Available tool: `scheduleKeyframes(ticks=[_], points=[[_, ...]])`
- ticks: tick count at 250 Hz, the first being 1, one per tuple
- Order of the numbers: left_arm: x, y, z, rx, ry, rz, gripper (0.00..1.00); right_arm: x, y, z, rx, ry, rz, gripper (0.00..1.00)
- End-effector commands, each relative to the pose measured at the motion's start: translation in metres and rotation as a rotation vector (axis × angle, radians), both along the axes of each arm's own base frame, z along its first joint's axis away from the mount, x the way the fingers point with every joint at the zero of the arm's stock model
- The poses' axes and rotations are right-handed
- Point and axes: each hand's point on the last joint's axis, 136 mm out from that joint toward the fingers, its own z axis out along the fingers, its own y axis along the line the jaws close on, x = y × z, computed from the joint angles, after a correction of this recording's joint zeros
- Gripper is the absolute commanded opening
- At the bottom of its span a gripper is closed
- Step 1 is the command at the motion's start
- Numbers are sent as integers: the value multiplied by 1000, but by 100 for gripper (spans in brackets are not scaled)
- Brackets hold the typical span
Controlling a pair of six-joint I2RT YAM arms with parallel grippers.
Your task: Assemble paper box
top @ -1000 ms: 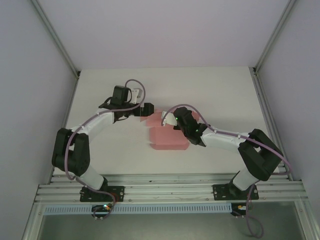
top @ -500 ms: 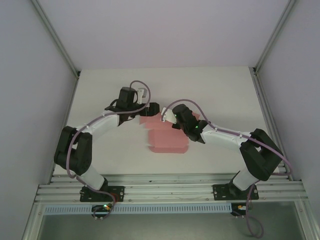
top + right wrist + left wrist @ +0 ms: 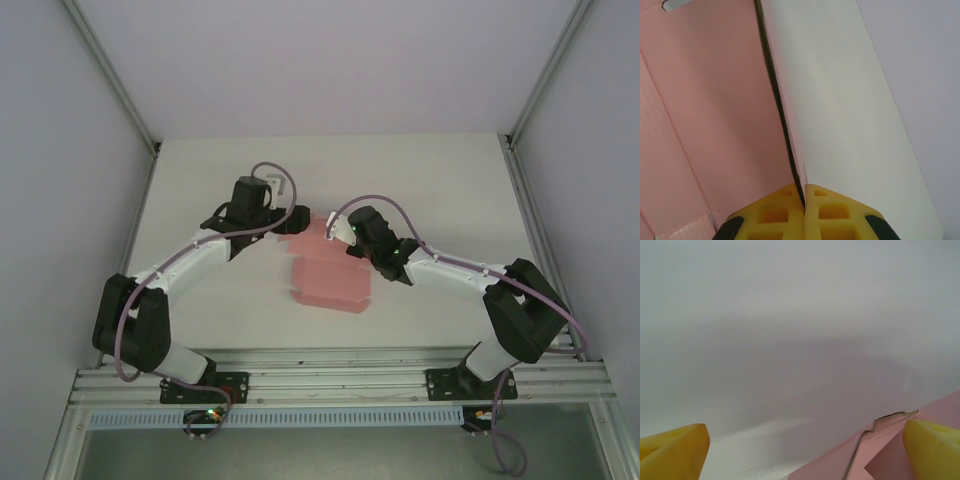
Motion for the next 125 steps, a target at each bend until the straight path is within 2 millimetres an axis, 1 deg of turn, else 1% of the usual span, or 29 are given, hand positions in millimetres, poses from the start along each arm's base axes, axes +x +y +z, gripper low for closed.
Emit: scheduleKeyframes(ticks=[1,18,34,51,75,94,125], points=[[-9,-6,-10,20,44,-71,100,-1,4,9,47,11,4,0],[-13,-19,-11,-6,61,-119,100,1,3,10,49,11,-9,0],[-15,-26,-12,3,61,-134,100,1,3,10,49,15,-17,0],[-13,-29,-10,22,38,-120,100,2,4,9,56,22,-22,0],[-10,-40,-2,8,10,-104,100,1,7,8,76,34,-20,0],[-2,-43,1,14,-7,-37,100,0,8,7,86,38,-21,0],[9,-44,5,79,-42,74,100,-1,11,4,92,43,-16,0]])
